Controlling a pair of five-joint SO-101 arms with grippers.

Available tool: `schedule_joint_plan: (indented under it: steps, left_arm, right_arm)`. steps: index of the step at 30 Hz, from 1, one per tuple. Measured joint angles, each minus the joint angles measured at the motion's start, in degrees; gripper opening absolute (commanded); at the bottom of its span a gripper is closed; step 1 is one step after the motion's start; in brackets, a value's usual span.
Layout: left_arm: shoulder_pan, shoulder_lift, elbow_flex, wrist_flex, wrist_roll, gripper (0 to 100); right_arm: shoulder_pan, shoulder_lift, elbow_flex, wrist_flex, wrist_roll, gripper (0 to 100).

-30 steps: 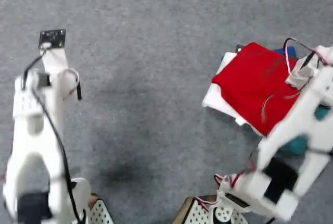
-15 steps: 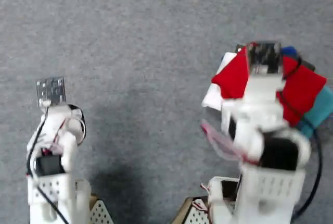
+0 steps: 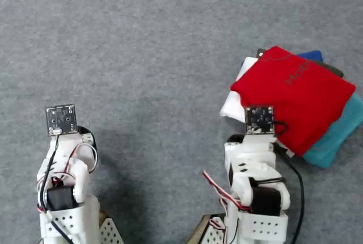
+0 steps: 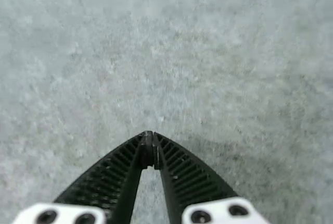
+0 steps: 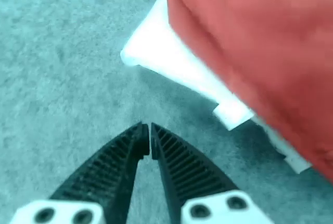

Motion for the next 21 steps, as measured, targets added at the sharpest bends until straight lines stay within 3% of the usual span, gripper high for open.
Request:
schedule_joint_plan:
  steps: [21]
  left_arm:
    - [0.0, 0.0, 2.0, 3.3, 0.0, 3]
  right_arm:
    - [0.0, 0.0, 6.1, 3.3, 0.0, 1.5]
